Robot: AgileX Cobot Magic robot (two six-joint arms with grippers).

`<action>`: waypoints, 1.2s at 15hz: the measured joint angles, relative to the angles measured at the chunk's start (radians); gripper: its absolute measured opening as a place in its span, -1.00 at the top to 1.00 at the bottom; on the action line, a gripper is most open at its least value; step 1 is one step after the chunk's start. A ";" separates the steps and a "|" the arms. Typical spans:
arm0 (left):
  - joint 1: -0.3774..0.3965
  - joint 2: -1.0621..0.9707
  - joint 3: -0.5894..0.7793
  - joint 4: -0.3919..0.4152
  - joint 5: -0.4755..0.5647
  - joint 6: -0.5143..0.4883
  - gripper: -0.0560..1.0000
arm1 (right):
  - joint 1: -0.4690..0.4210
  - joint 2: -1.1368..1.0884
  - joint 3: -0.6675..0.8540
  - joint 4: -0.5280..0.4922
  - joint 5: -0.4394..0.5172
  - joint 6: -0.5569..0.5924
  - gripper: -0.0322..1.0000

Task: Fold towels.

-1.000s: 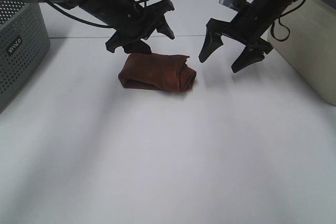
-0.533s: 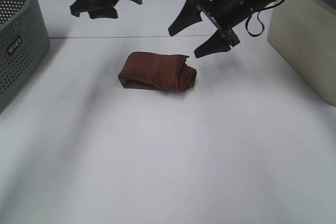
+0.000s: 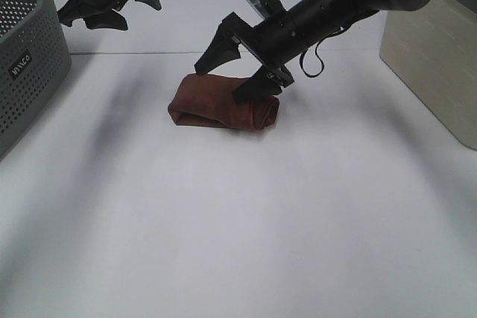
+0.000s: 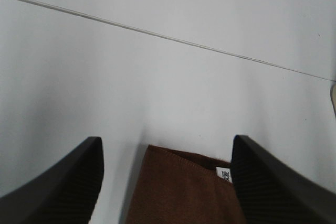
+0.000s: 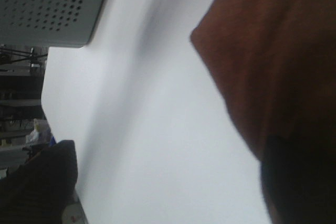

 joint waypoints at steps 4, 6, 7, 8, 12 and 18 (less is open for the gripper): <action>0.000 0.000 0.000 0.000 0.039 0.000 -0.35 | -0.080 0.055 -0.002 -0.003 -0.087 -0.005 -0.76; 0.000 0.000 0.000 0.000 0.052 0.004 -0.35 | -0.097 0.055 -0.016 -0.057 -0.099 -0.005 -0.76; 0.000 0.000 0.000 0.001 0.065 0.004 -0.35 | -0.097 0.055 -0.029 -0.104 -0.095 -0.001 -0.76; 0.000 0.000 0.000 0.001 0.075 0.005 -0.35 | -0.097 0.055 -0.050 -0.139 -0.077 0.006 -0.76; 0.000 -0.046 0.000 0.084 0.190 0.027 -0.35 | -0.097 -0.029 -0.085 -0.241 0.023 0.029 -0.76; 0.000 -0.216 0.000 0.228 0.440 0.035 -0.35 | -0.097 -0.182 -0.087 -0.406 0.118 0.213 -0.76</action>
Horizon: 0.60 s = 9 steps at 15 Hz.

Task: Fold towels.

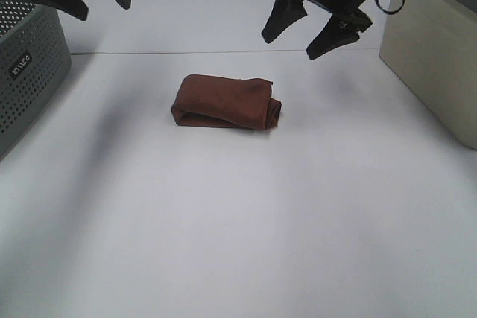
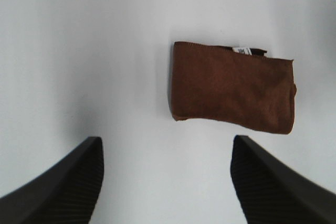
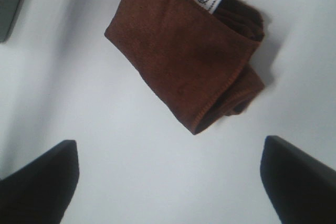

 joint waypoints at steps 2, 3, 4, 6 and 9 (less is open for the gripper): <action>0.000 -0.085 0.000 0.081 0.068 -0.022 -0.35 | 0.000 -0.063 0.011 -0.082 0.001 0.058 -0.76; 0.000 -0.130 0.000 0.126 0.100 -0.036 -0.35 | 0.000 -0.105 0.033 -0.123 0.002 0.075 -0.76; 0.000 -0.175 0.000 0.170 0.132 -0.047 -0.35 | 0.000 -0.158 0.063 -0.157 0.002 0.090 -0.76; 0.000 -0.268 0.000 0.257 0.208 -0.061 -0.35 | 0.000 -0.275 0.159 -0.230 0.003 0.114 -0.76; 0.000 -0.486 0.134 0.373 0.221 -0.064 -0.35 | 0.000 -0.540 0.404 -0.313 0.004 0.144 -0.76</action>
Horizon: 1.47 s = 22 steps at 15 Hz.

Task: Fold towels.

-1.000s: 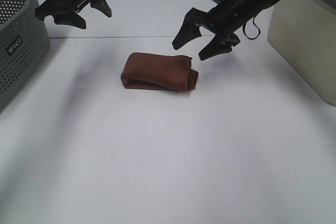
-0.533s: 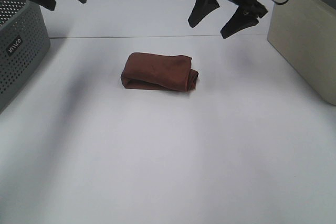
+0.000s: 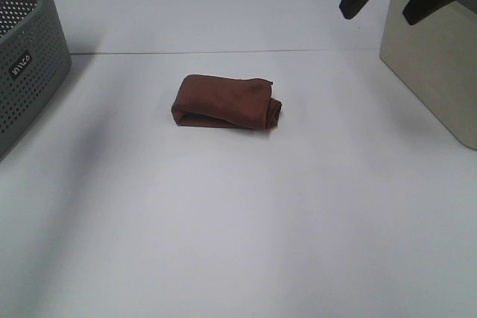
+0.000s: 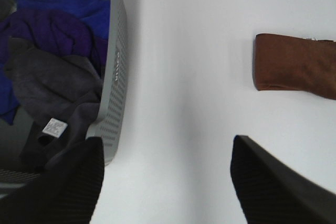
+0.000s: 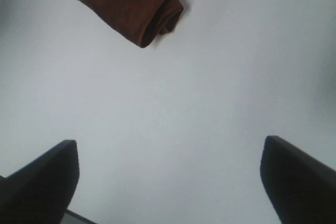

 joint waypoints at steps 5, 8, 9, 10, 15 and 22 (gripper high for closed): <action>0.000 -0.357 0.394 0.021 0.004 -0.001 -0.35 | 0.001 -0.341 0.309 -0.034 -0.004 0.034 -0.76; 0.000 -0.639 0.640 0.021 0.007 -0.001 -0.35 | 0.001 -0.577 0.549 -0.038 -0.048 0.039 -0.76; 0.000 -0.691 0.679 0.021 0.007 -0.001 -0.35 | 0.001 -0.610 0.582 -0.038 -0.057 0.039 -0.76; 0.000 -0.786 0.749 0.021 0.008 -0.001 -0.35 | 0.001 -0.687 0.660 -0.039 -0.066 0.039 -0.76; 0.000 -1.303 1.007 -0.004 0.010 0.029 -0.35 | 0.001 -1.223 0.982 -0.144 -0.104 0.039 -0.76; 0.000 -1.457 1.146 -0.110 -0.049 0.131 -0.35 | 0.001 -1.581 1.085 -0.228 -0.122 0.034 -0.76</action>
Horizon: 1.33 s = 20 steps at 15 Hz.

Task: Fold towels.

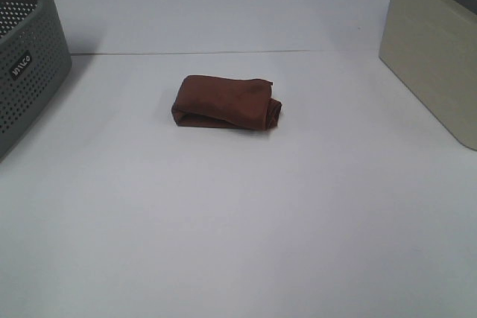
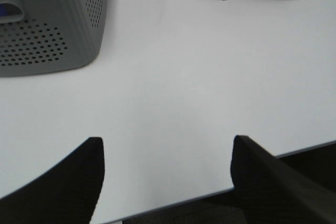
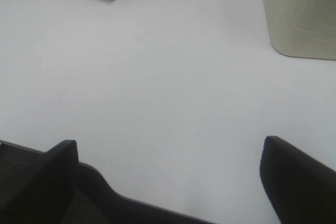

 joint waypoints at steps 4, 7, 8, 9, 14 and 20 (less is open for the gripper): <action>0.000 -0.002 0.041 -0.029 -0.102 0.065 -0.35 | 0.000 -0.010 0.005 -0.012 -0.014 0.000 -0.76; 0.000 -0.002 0.041 -0.030 -0.105 0.067 -0.35 | 0.000 -0.010 0.005 -0.012 -0.014 0.000 -0.76; 0.000 -0.002 0.041 -0.030 -0.106 0.067 -0.35 | 0.000 -0.010 0.005 -0.011 -0.014 0.000 -0.76; 0.000 -0.002 0.041 -0.030 -0.106 0.067 -0.35 | 0.000 -0.010 0.005 -0.011 -0.014 0.000 -0.76; 0.002 -0.002 0.041 -0.031 -0.106 0.068 -0.35 | -0.001 -0.010 0.005 -0.011 -0.014 0.000 -0.76; 0.181 -0.035 0.042 -0.031 -0.106 0.068 -0.35 | -0.179 -0.010 0.005 0.007 -0.014 0.000 -0.76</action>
